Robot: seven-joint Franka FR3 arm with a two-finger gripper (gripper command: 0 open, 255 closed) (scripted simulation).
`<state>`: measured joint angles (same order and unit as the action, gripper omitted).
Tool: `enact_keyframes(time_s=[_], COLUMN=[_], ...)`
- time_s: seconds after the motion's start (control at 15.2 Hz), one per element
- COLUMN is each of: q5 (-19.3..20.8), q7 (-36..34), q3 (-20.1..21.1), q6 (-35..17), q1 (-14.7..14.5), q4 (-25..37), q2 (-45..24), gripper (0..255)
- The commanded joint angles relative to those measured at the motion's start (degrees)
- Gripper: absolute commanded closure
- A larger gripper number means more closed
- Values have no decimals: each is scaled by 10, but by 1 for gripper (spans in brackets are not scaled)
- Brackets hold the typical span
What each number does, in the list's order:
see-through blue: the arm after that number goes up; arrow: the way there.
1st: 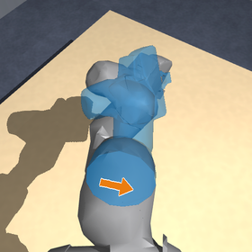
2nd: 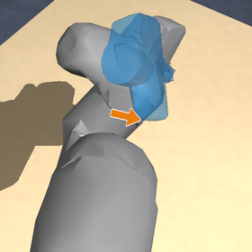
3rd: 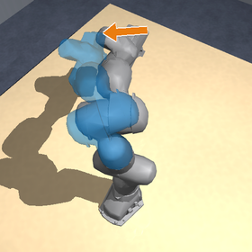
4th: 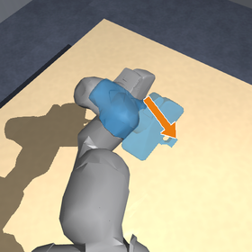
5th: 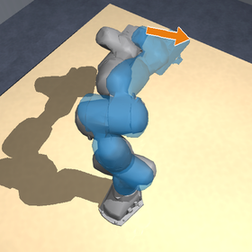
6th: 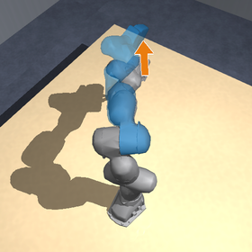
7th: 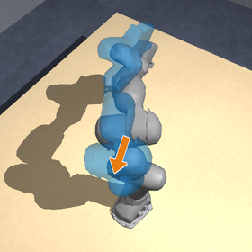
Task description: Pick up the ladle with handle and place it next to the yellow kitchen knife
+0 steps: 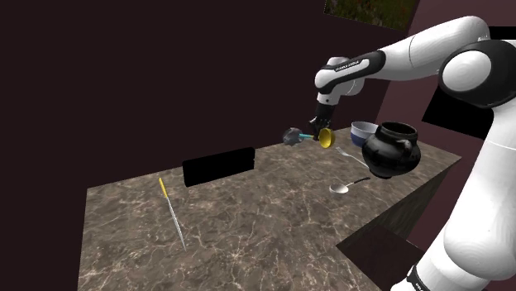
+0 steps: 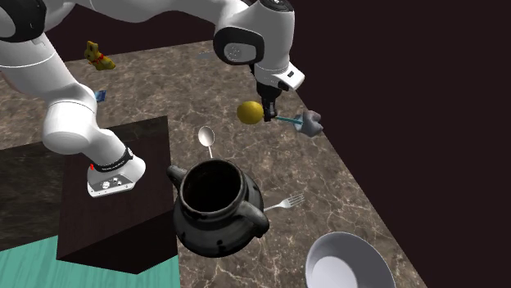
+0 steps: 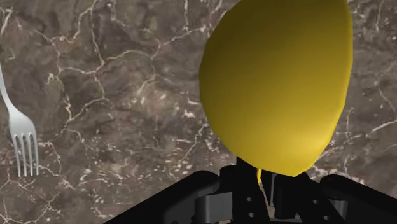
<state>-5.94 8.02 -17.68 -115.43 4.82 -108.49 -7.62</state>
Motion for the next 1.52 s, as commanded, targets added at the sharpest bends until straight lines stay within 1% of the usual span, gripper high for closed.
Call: enact_keyframes(time_s=[0.0,0.53,0.99,1.45], q5=[3,9,33,40], q7=[-3,-9,-107,-205], q3=[0,-1,42,95], q6=[14,69,44,30], q1=[-1,-1,-50,-92], q4=[9,52,-49,-115], q2=[6,19,103,161], gripper=[255,255,255,255])
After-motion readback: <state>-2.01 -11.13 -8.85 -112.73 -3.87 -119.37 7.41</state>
